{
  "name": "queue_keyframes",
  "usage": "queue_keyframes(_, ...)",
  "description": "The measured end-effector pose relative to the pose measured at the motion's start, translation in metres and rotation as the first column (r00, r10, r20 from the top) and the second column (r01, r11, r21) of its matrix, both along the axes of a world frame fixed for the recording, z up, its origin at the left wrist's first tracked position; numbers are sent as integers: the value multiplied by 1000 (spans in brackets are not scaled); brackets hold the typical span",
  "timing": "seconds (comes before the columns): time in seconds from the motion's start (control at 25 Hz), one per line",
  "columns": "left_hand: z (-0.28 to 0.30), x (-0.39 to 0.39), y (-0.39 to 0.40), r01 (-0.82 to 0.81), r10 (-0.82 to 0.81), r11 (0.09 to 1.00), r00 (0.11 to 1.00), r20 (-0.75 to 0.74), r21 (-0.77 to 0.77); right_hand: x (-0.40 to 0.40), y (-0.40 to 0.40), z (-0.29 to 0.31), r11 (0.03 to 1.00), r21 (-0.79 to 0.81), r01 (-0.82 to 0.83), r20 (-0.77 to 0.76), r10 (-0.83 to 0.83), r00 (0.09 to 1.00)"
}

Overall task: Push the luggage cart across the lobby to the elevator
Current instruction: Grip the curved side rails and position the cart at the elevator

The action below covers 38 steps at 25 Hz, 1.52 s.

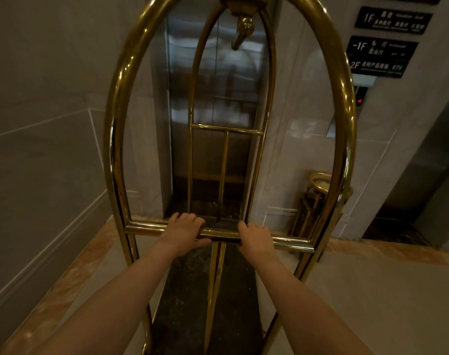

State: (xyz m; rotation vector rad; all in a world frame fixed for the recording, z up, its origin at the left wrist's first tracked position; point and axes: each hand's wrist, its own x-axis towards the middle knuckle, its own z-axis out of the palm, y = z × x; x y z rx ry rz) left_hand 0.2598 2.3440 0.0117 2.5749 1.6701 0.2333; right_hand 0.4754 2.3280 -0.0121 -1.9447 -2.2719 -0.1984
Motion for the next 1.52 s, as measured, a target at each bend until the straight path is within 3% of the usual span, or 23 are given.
queue_keyframes(0.12, 25, -25, -6, -104, 37, 968, 959, 281, 227, 0, 1, 0, 1000, -21, -6, -9, 6, 1000)
queue_keyframes(0.24, 64, -64, -7, -438, 200, 759, 861, 468, 481, -1, 3, 1, 998, -56, 1, 15, 0, 1000)
queue_keyframes(0.32, 90, -87, -5, -649, 268, 632, 696, 666, 424, -1, 4, 1, 998, -66, 5, 25, -3, 1000)
queue_keyframes(0.36, 97, -96, -1, -706, 281, 624, 603, 747, 335, -2, 4, 1, 998, -66, 9, 28, -7, 1000)
queue_keyframes(0.48, 102, -112, 19, -645, 333, 763, 447, 831, 41, -3, 4, 1, 997, -70, 34, 33, -32, 999)
queue_keyframes(0.56, 98, -113, 26, -604, 383, 796, 437, 814, -50, -4, 4, 2, 997, -69, 40, 33, -38, 999)
queue_keyframes(0.88, 98, -112, 30, -624, 447, 775, 426, 786, -102, 0, -8, -5, 1000, 12, -18, -71, 19, 997)
queue_keyframes(1.0, 98, -114, 29, -622, 459, 776, 441, 771, -106, 9, -13, 10, 989, -108, -99, -404, 47, 913)
queue_keyframes(1.12, 101, -113, 27, -613, 453, 783, 443, 773, -108, 25, -21, 40, 997, 65, 48, -607, 1, 794)
queue_keyframes(1.24, 102, -112, 25, -612, 468, 781, 443, 765, -123, 54, -32, 88, 863, 381, 332, -584, -54, 810)
queue_keyframes(1.32, 104, -111, 24, -609, 471, 783, 448, 760, -127, 74, -37, 112, 727, 552, 409, -573, -27, 819)
queue_keyframes(1.44, 106, -111, 23, -594, 471, 791, 442, 763, -144, 94, -38, 121, 605, 620, 500, -588, -65, 807)
queue_keyframes(1.52, 106, -111, 23, -586, 474, 795, 439, 763, -156, 103, -35, 125, 581, 538, 611, -701, -94, 706)
